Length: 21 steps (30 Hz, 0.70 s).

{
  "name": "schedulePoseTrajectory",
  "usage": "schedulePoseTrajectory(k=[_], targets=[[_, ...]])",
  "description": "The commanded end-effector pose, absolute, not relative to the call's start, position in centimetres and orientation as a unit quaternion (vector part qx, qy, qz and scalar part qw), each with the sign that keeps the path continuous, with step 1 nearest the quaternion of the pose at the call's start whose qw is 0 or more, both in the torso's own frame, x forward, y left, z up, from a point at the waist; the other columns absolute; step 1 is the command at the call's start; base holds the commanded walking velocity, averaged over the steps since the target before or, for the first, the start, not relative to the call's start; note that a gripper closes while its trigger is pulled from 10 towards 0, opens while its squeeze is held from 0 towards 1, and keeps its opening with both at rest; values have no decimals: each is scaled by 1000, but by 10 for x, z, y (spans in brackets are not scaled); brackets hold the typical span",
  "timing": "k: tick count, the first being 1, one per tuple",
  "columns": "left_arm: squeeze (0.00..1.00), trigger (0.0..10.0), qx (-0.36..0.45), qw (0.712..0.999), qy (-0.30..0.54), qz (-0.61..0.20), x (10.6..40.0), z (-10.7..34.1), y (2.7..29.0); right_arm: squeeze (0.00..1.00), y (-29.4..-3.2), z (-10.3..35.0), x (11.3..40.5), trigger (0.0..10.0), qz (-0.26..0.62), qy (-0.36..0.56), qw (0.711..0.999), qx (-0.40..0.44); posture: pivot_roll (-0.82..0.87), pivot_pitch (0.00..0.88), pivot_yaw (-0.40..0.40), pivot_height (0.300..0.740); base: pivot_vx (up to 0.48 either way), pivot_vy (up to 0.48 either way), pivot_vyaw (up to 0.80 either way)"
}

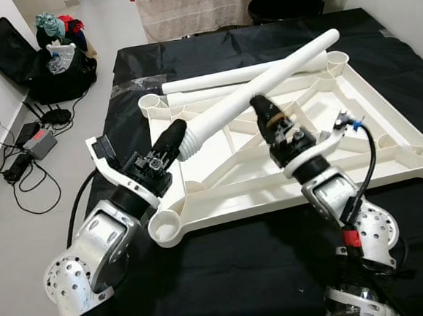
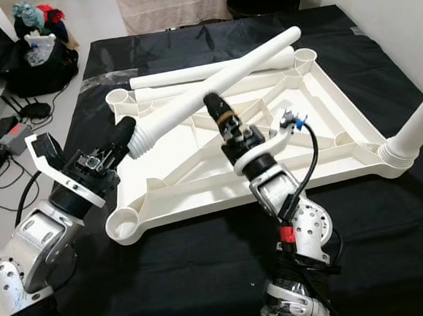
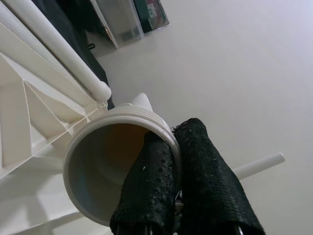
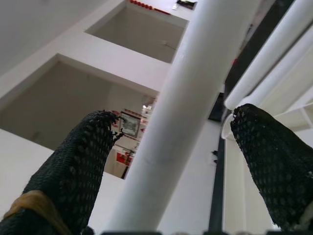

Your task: Building children table

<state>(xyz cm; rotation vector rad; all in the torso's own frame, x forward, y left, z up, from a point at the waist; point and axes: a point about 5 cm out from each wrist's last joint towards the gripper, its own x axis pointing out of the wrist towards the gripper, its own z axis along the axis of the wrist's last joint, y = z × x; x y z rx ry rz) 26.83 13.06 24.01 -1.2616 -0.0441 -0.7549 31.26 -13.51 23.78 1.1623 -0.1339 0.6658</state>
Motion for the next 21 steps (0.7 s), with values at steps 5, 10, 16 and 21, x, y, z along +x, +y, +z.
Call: schedulePoseTrajectory(k=[5,10,16,21], targets=[[0,0,-579,730,-23,-363,263,241,126,0,-116,258,301,10000,389,-70,745,538,-4,179,25,740,0,0,0],[0,0,-576,722,-18,-382,259,241,121,0,-98,259,305,10000,391,-50,746,537,-5,177,28,740,0,0,0],[0,0,-573,722,-16,-389,256,240,119,0,-87,256,309,10000,387,-27,755,529,0,181,26,740,0,0,0],[0,0,-571,721,-23,-391,253,243,119,0,-84,249,312,10000,381,2,762,524,1,186,21,740,0,0,0]])
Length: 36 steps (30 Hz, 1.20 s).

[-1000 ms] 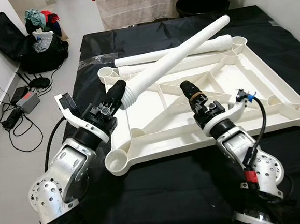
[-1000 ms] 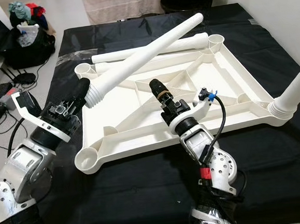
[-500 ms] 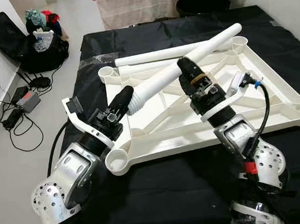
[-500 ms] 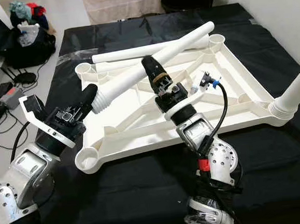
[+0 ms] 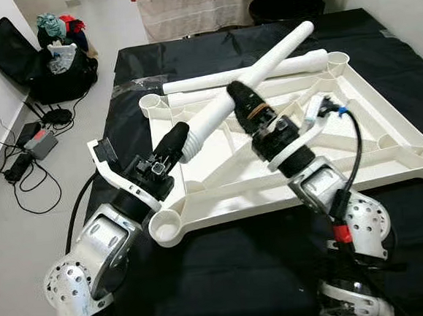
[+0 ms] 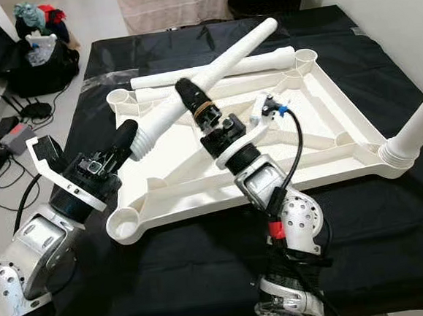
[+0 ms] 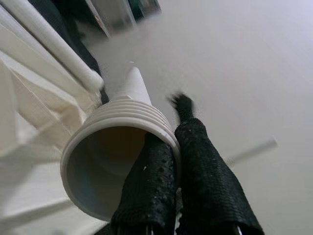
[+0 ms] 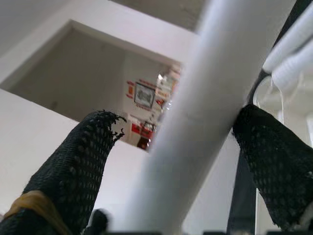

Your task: Building children table

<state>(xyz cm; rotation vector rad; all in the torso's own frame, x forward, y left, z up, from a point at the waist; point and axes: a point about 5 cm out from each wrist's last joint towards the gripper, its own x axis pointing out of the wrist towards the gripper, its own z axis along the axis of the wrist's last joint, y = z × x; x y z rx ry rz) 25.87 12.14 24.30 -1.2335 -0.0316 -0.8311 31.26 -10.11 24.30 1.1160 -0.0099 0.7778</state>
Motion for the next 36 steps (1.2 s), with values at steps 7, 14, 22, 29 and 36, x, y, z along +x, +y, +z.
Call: schedulePoseTrajectory(k=[7,14,22,29,36], targets=[[0,0,-569,718,-26,-399,250,246,117,0,-92,246,312,10000,376,9,767,519,0,189,19,740,0,0,0],[0,0,-567,717,-25,-404,249,246,117,0,-93,252,313,10000,383,-2,765,518,1,188,20,740,0,0,0],[0,0,-561,713,-22,-420,244,249,113,0,-98,257,315,1961,403,-6,759,511,6,191,20,740,0,0,0],[0,0,-557,714,-23,-424,242,250,114,0,-101,264,313,0,428,-4,757,494,4,192,16,740,0,0,0],[0,0,-556,715,-22,-424,241,250,114,0,-105,264,313,0,423,-4,761,492,1,193,16,740,0,0,0]])
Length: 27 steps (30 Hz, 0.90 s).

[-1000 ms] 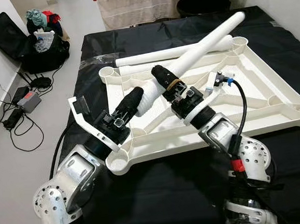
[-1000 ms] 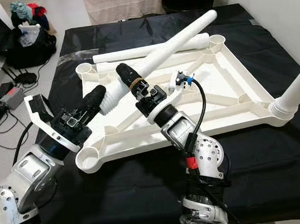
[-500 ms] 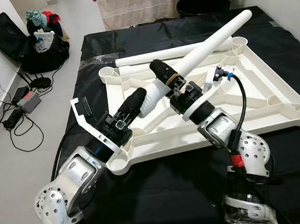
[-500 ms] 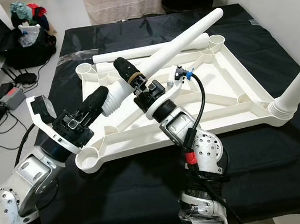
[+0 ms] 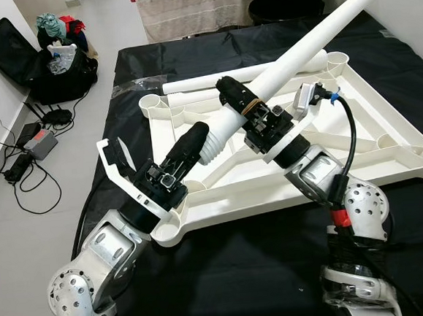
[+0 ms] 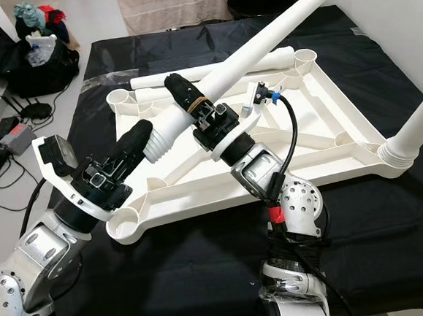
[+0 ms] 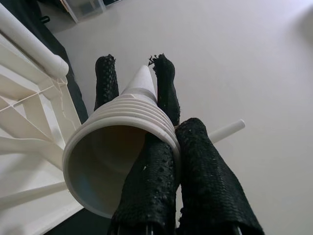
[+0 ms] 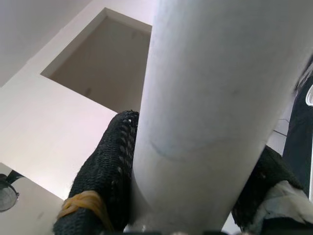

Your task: Building children table

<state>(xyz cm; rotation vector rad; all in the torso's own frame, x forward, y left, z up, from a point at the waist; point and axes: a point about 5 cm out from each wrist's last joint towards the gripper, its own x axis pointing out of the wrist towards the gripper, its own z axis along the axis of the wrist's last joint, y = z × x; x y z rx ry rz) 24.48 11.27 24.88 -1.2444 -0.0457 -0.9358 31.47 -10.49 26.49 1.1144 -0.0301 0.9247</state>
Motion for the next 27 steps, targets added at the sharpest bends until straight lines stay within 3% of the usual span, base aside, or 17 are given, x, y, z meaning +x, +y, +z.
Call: schedulePoseTrajectory(k=[1,3,4,5,6,8,10,12,13,14,16,21,23,24,25,26,27], targets=[[0,0,-553,719,-19,-421,241,248,113,0,-106,264,313,0,420,-5,762,492,1,192,18,740,0,0,0],[0,0,-541,733,-13,-413,242,245,114,0,-107,263,313,0,418,-5,764,492,-1,192,19,740,0,0,0],[4,10000,-526,756,-5,-390,246,240,115,0,-108,263,313,0,414,-6,766,491,-2,192,20,740,0,0,0],[4,10000,-526,756,-5,-390,246,240,115,0,-108,263,313,0,414,-6,766,491,-2,192,20,740,0,0,0],[1000,10000,-525,768,-3,-367,251,236,118,0,-110,263,313,0,405,-10,774,487,-3,190,20,740,0,0,0],[1000,10000,-525,768,-3,-367,251,236,118,0,-110,263,313,0,405,-10,774,487,-3,190,20,740,0,0,0],[1000,10000,-528,779,-10,-338,257,235,124,0,-121,263,319,0,357,-33,814,457,-4,189,21,740,0,0,0],[1000,10000,-528,779,-10,-338,257,235,124,0,-121,263,319,0,357,-33,814,457,-4,189,21,740,0,0,0],[1000,10000,-525,779,-11,-342,256,235,125,0,-128,264,323,0,324,-52,839,435,-5,188,24,740,0,0,0],[1000,10000,-525,779,-11,-342,256,235,125,0,-128,264,323,0,324,-52,839,435,-5,188,24,740,0,0,0],[1000,10000,-510,777,0,-369,247,233,123,0,-142,270,328,0,268,-88,869,407,-5,186,28,740,0,0,0],[1000,10000,-469,788,28,-398,234,222,120,0,-153,275,329,0,244,-108,878,398,-4,183,34,740,0,0,0],[1000,10000,-407,841,68,-350,236,205,125,0,-159,279,327,0,234,-119,908,327,-4,183,33,740,0,0,0],[1000,10000,-352,881,82,-305,242,195,130,0,-159,279,325,0,234,-119,920,291,-5,181,33,740,0,0,0],[1000,10000,-352,881,82,-305,242,195,130,0,-159,279,325,0,234,-119,920,291,-5,181,33,740,0,0,0],[1000,10000,-245,944,88,-205,256,184,145,0,-149,271,319,2667,247,-100,946,186,-6,181,32,740,0,0,0],[0,10000,-194,964,79,-164,261,182,151,0,-141,265,314,10000,264,-91,950,139,-4,179,27,740,0,0,0]])
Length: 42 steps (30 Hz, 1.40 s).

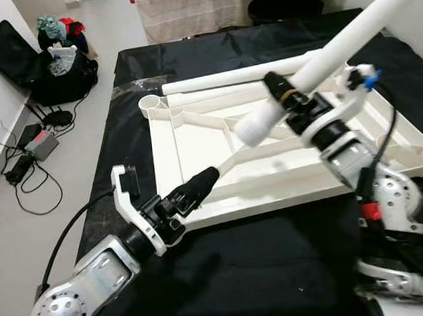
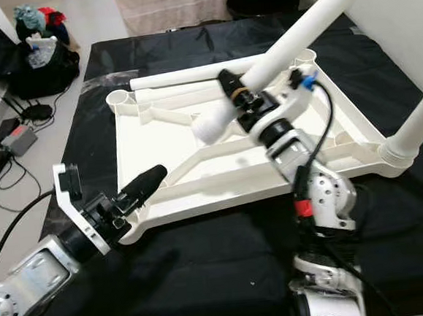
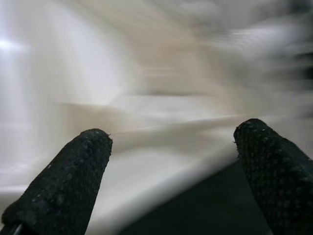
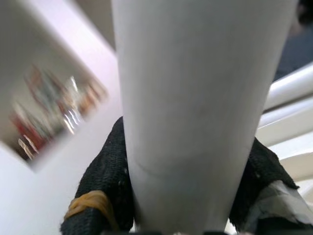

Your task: Building children table

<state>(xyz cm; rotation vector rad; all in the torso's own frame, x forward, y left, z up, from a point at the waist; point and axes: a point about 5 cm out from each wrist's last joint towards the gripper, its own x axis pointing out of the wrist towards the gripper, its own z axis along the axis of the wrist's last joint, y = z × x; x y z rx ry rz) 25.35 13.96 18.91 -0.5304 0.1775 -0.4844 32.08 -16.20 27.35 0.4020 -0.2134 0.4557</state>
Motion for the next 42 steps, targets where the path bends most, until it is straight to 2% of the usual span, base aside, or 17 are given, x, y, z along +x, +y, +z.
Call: schedulePoseTrajectory(k=[1,4,5,6,8,16,21,36,42], targets=[[0,10000,-155,975,74,-142,265,182,153,0,-133,257,309,10000,279,-79,952,101,-5,179,27,740,0,0,0],[0,10000,-133,980,70,-133,266,182,153,0,-128,252,306,10000,287,-72,952,82,-5,179,27,740,0,0,0],[0,10000,-97,985,66,-126,267,181,151,0,-124,245,303,10000,290,-67,952,73,-8,181,27,740,0,0,0],[0,10000,-83,990,68,-92,270,178,149,0,-118,233,300,10000,283,-56,956,62,-9,186,30,740,0,0,0],[0,10000,-57,993,65,-76,270,176,148,0,-117,229,298,10000,278,-53,958,57,-11,187,32,740,0,0,0],[0,10000,1,998,37,-55,270,178,149,0,-120,222,297,10000,255,-55,964,47,-10,195,36,740,0,0,0],[0,10000,40,998,17,-46,272,178,149,0,-122,225,295,10000,248,-68,965,42,-12,194,39,740,0,472,0],[0,10000,44,997,-14,-54,282,184,137,0,-121,255,294,10000,239,-141,961,18,-14,196,37,740,0,476,0],[0,10000,18,994,-6,-111,277,177,124,0,-124,252,297,10000,228,-136,964,9,-14,204,33,740,0,0,0]])
